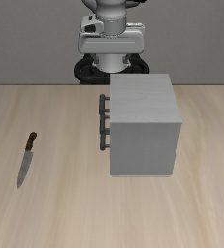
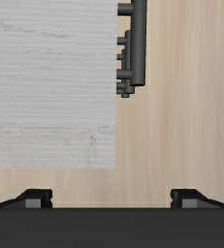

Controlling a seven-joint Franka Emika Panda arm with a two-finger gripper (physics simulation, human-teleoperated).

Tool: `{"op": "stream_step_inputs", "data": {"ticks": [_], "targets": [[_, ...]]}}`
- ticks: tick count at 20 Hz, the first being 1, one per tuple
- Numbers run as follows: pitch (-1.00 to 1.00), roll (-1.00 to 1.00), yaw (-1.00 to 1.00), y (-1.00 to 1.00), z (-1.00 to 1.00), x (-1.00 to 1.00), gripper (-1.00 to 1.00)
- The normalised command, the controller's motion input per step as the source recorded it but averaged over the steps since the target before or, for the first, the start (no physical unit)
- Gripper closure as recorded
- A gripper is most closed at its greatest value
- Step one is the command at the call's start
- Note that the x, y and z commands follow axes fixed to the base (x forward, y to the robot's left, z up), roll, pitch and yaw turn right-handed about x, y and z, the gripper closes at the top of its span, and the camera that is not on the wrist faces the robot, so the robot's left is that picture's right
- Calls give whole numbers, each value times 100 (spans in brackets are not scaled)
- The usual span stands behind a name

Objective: Pick up the knife and place it on the top of the cabinet

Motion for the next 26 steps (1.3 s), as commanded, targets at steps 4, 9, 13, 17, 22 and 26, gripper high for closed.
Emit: {"op": "stream_step_inputs", "data": {"ticks": [4, 9, 13, 17, 22, 26], "targets": [[0, 0, 0, -100, 0, 0, -100], [0, 0, 0, -100, 0, 0, -100], [0, 0, 0, -100, 0, 0, -100], [0, 0, 0, -100, 0, 0, -100], [0, 0, 0, -80, 0, 20, -100], [0, 0, 0, 0, 0, 100, -100]]}}
